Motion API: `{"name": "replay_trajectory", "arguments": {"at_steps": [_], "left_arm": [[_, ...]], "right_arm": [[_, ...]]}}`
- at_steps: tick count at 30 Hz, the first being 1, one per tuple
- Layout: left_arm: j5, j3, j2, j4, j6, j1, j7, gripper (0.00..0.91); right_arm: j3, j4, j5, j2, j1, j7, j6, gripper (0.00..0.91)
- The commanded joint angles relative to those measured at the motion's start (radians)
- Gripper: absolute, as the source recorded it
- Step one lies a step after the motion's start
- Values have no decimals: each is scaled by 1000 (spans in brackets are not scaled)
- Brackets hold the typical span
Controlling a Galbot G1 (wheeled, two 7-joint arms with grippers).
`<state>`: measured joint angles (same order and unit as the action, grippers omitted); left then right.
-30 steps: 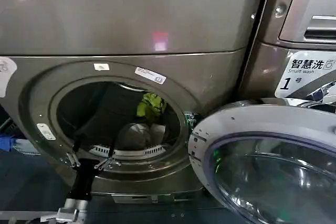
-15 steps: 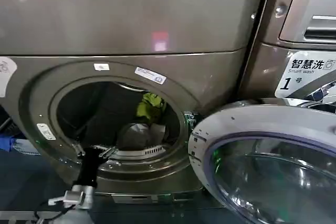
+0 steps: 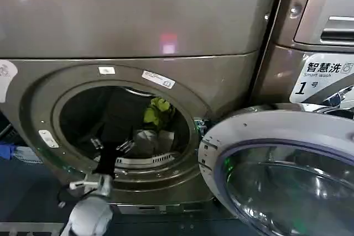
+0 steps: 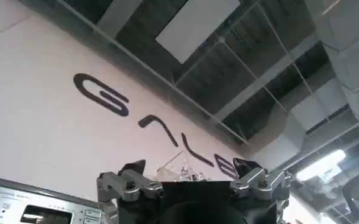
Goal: Grasp the clothes from the dryer.
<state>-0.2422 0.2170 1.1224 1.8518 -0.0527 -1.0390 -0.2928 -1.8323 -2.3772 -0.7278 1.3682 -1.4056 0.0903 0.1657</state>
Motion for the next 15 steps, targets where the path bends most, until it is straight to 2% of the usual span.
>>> {"name": "replay_trajectory", "arguments": {"at_steps": [1,15], "left_arm": [[-108,-97,-22,-110,-44,205,-14,907],[-189,-276,-19,-258,-90,413,-30,907]], "right_arm": [[1,0,0,-2,-1,2,-3,907],[19,5,16,3,4,0,-2,907]]}}
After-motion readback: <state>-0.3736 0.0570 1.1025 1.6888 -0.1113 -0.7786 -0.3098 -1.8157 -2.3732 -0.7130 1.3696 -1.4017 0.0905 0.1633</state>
